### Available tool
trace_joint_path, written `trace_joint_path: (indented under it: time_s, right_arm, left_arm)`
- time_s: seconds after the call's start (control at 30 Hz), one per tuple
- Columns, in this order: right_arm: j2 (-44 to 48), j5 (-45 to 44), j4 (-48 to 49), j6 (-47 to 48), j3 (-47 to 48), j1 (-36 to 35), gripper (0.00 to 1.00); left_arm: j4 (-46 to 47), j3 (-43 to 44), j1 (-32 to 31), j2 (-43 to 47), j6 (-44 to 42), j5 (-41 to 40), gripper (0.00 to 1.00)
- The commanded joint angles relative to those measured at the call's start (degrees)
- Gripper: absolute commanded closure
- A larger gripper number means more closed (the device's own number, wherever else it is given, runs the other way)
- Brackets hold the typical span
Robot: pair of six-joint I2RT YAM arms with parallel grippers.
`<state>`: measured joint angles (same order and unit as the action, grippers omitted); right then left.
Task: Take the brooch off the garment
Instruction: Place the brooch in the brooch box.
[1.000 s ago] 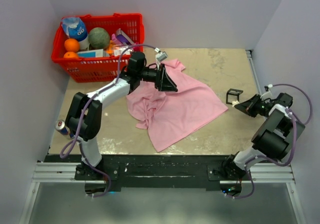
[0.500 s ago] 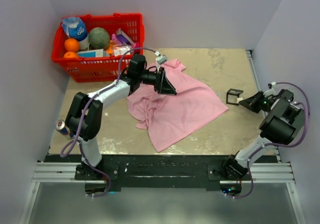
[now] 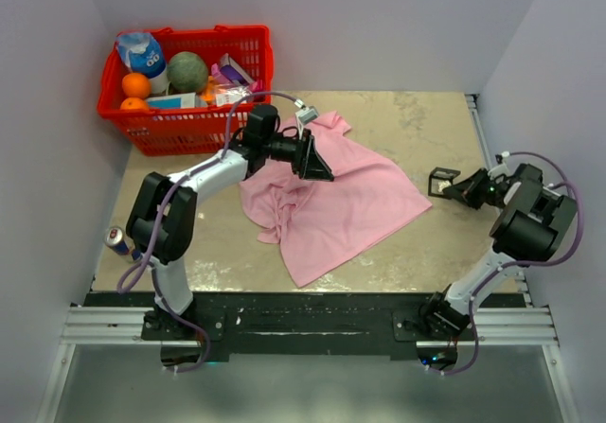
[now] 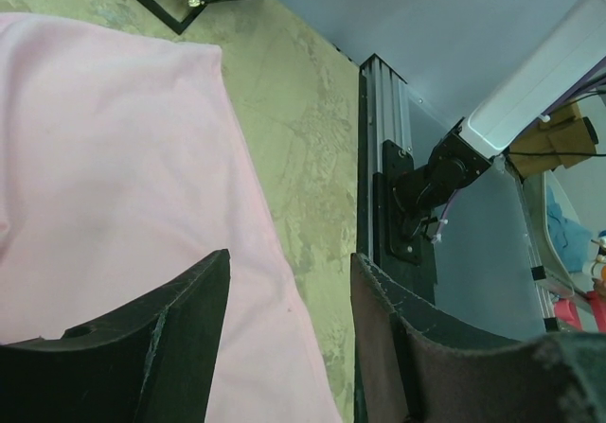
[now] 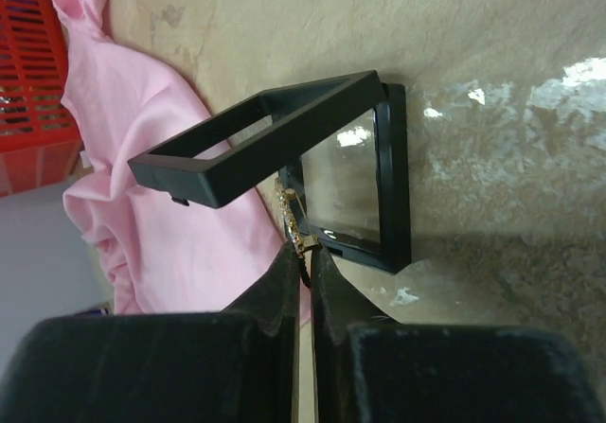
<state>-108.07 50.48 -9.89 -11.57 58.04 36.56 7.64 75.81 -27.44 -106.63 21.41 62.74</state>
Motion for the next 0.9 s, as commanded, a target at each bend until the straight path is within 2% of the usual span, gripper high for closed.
trace_joint_path:
  time_s: [0.0, 0.3, 0.37, 0.4, 0.53, 0.87]
  right_arm:
    - [-1.4, 1.0, 2.2, -2.4, 2.6, -0.6, 1.0]
    - [-2.6, 0.9, 3.3, -4.6, 3.4, -2.6, 0.98]
    - [-2.5, 0.8, 3.2, -4.8, 3.6, -3.0, 0.94]
    - [-2.2, 0.4, 2.9, -4.9, 3.7, -3.2, 0.86]
    - [-1.2, -1.2, 0.2, -3.5, 5.0, -3.2, 0.7]
    - [1.5, -5.0, -4.5, -0.6, 6.3, -3.2, 0.67]
  left_arm:
    - [-0.2, 2.8, -0.1, -0.8, -1.2, 0.0, 0.41]
    - [0.0, 3.2, -0.3, -1.4, -0.9, -0.1, 0.41]
    - [0.0, 3.4, -0.3, -1.5, -0.8, -0.1, 0.41]
    - [0.0, 3.5, -0.3, -1.6, -0.8, -0.2, 0.41]
    - [0.0, 3.6, -0.4, -1.8, -0.8, 0.0, 0.41]
    - [1.0, 3.8, -0.4, -1.8, 0.4, 0.4, 0.41]
